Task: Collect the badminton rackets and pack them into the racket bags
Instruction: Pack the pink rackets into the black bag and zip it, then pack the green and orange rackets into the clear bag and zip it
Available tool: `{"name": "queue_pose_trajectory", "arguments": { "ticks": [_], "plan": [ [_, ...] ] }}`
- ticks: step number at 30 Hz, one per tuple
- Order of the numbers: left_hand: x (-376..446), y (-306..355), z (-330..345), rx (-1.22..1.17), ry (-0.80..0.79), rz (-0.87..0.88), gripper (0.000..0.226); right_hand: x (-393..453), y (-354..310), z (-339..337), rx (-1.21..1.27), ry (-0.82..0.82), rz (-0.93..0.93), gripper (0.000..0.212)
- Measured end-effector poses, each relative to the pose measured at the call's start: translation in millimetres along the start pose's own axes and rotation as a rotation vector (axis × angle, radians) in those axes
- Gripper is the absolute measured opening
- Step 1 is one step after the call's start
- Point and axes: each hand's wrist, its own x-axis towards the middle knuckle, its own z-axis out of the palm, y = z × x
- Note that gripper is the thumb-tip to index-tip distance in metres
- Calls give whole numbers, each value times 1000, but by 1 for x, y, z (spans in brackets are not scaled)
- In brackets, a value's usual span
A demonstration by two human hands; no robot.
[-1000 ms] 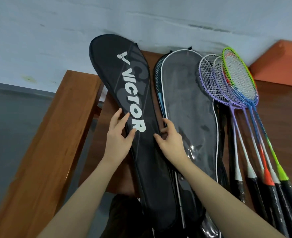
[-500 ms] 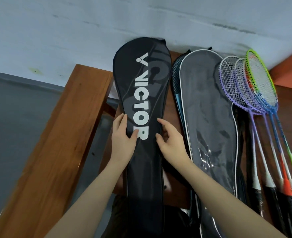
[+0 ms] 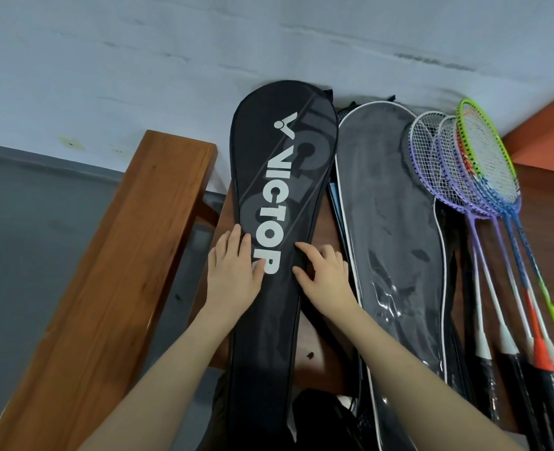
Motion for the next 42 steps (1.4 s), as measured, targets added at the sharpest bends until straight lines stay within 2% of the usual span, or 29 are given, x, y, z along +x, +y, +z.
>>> {"name": "queue_pose_trajectory", "arguments": {
  "ticks": [5,11,15,18,21,23,26,29,35,39,42],
  "plan": [
    [-3,49,-4,-98,-22,129,54,-13,27,-39,188,155,-20,32],
    [-13,119,7,-182,-47,221,45,-48,104,-88,198,280,185,26],
    [-23,154,20,-186,-144,252,44,-65,144,-102,77,244,384,39],
    [-28,172,33,-86,-239,208,51,-68,154,-106,159,223,492,50],
    [-26,177,43,58,-253,132,64,-65,154,-111,247,235,538,54],
    [-26,172,47,106,-259,146,70,-61,155,-112,281,234,568,56],
    [-25,163,48,115,-279,179,74,-57,155,-115,328,227,532,53],
    [-21,158,47,36,-313,159,72,-56,143,-121,489,277,436,42],
    [-10,156,35,-93,-236,176,53,-58,112,-125,603,369,218,34],
    [4,174,13,-328,-98,256,42,-60,98,-130,681,397,139,35],
    [16,195,-6,-502,-96,293,36,-64,96,-134,672,400,115,35]
  ]
}}
